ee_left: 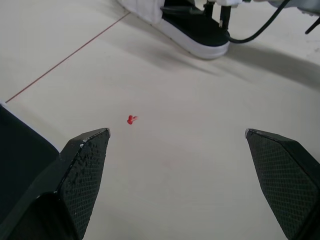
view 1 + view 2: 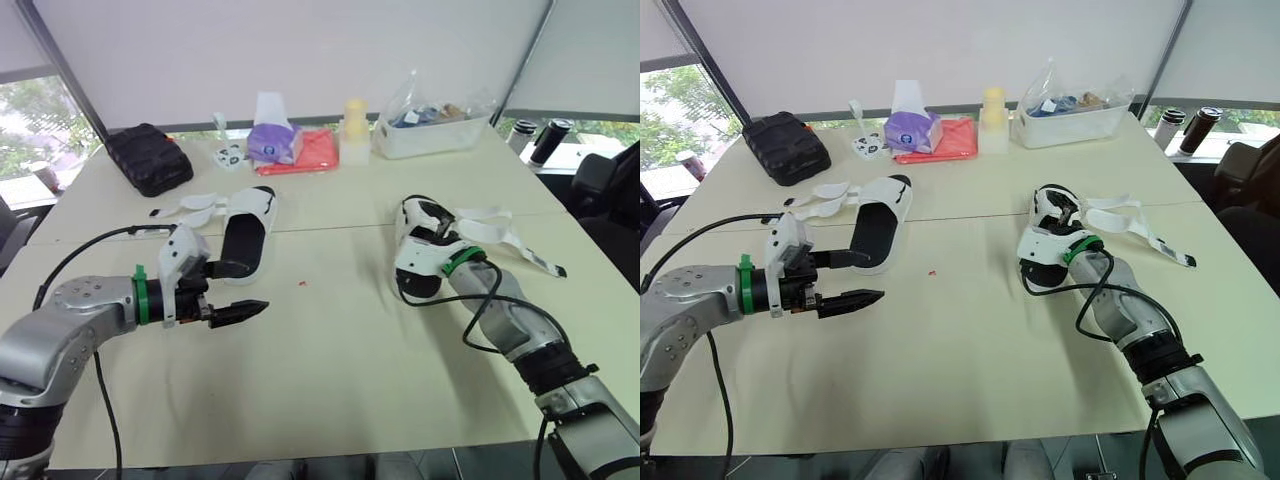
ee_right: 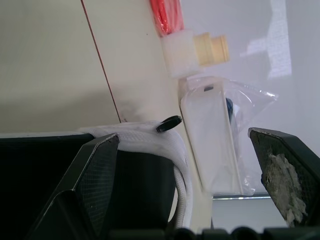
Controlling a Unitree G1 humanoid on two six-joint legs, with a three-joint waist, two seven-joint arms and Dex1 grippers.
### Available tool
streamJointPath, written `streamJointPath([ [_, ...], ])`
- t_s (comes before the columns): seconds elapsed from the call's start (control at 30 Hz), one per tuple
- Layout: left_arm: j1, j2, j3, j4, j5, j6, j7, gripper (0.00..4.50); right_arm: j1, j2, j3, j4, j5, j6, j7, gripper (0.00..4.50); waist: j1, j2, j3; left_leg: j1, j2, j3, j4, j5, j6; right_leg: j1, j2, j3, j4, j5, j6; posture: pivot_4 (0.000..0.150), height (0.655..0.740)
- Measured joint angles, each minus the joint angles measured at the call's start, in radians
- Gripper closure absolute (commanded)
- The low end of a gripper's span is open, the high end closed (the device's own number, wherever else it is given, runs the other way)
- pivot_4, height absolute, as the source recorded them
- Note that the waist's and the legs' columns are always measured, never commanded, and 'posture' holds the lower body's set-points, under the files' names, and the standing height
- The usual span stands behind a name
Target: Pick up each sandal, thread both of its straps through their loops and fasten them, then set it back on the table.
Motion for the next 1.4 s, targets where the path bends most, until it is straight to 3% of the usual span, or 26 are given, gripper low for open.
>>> streamJointPath([
  [0.27, 0.094, -0.018, 0.032, -0.041, -0.008, 0.002, 0.054, 0.0, 0.147, -0.052, -0.08, -0.184, 0.032, 0.06, 0.125, 0.06, 0.003, -0.001, 0.0, 0.0, 0.002, 0.003, 0.0, 0.0, 0.0, -0.001, 0.001, 0.002, 0.0, 0.002, 0.0, 0.15, 0.74],
  [0.43, 0.093, -0.034, 0.031, -0.062, -0.025, 0.004, 0.077, 0.0, 0.102, -0.021, -0.078, -0.153, 0.007, 0.106, 0.12, 0.06, -0.001, -0.001, 0.0, 0.001, 0.005, 0.008, 0.001, 0.001, -0.001, -0.001, 0.004, 0.006, 0.0, 0.003, -0.003, 0.15, 0.74],
  [0.6, 0.072, -0.044, 0.02, -0.062, -0.032, 0.015, 0.097, 0.0, -0.09, 0.05, -0.014, 0.125, -0.065, 0.102, 0.029, 0.06, -0.016, -0.001, 0.0, 0.003, 0.008, 0.012, 0.001, 0.001, -0.002, -0.002, 0.007, 0.009, 0.0, 0.005, -0.005, 0.15, 0.74],
  [0.77, 0.053, -0.07, -0.015, -0.055, -0.028, 0.016, 0.11, 0.0, -0.362, 0.152, 0.064, 0.573, -0.107, 0.041, -0.123, 0.06, -0.027, -0.001, 0.0, 0.003, 0.011, 0.015, 0.0, 0.001, -0.002, -0.003, 0.009, 0.011, -0.001, 0.009, -0.006, 0.15, 0.74],
  [0.87, 0.053, -0.076, -0.027, -0.053, -0.022, 0.016, 0.118, 0.0, -0.46, 0.174, 0.1, 0.758, -0.122, -0.01, -0.181, 0.9, -0.027, -0.001, 0.0, 0.003, 0.012, 0.015, -0.002, 0.001, -0.002, -0.004, 0.01, 0.011, -0.001, 0.009, -0.006, 0.15, 0.74],
  [1.1, 0.069, -0.093, -0.028, -0.053, -0.019, 0.01, 0.137, 0.0, -0.538, 0.192, 0.166, 0.933, -0.137, -0.109, -0.237, 4.46, -0.031, -0.001, 0.0, 0.003, 0.012, 0.015, -0.001, 0.001, -0.002, -0.004, 0.01, 0.012, -0.001, 0.009, -0.007, 0.15, 0.74],
  [1.27, 0.075, -0.109, -0.032, -0.046, -0.003, -0.009, 0.136, 0.0, -0.546, 0.176, 0.186, 0.951, -0.139, -0.218, -0.262, 4.46, -0.041, -0.002, 0.0, 0.003, 0.012, 0.015, -0.001, 0.002, -0.003, -0.004, 0.011, 0.012, 0.0, 0.009, -0.007, 0.15, 0.74],
  [1.4, 0.075, -0.11, -0.033, -0.015, 0.008, -0.026, 0.122, 0.0, -0.511, 0.085, 0.207, 0.933, -0.133, -0.492, -0.275, 4.46, -0.041, -0.002, 0.0, 0.002, 0.012, 0.015, -0.001, 0.001, -0.003, -0.004, 0.011, 0.012, -0.001, 0.009, -0.007, 0.15, 0.74],
])
